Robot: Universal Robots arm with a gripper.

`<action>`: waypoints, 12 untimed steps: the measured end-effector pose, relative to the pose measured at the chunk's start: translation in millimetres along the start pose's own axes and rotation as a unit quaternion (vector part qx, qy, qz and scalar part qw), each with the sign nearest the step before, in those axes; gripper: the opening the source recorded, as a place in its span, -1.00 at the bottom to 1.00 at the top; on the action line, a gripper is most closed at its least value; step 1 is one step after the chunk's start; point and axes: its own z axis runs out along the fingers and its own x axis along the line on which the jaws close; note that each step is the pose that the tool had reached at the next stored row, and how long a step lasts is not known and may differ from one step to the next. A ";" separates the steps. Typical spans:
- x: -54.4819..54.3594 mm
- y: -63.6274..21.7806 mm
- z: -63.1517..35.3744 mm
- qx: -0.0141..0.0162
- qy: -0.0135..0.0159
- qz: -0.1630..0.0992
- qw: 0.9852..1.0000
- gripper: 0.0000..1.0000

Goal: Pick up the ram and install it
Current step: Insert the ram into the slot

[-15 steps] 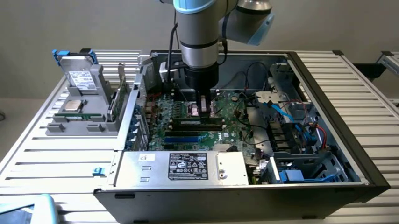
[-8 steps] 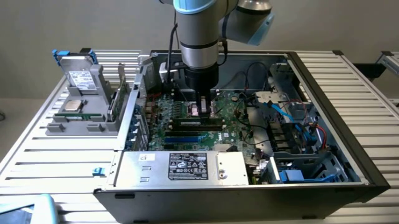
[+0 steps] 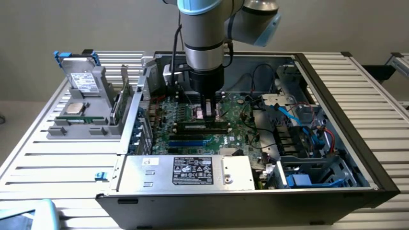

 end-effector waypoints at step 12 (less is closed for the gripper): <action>-0.2 1.9 1.8 0.004 0.000 0.000 1.000 -0.73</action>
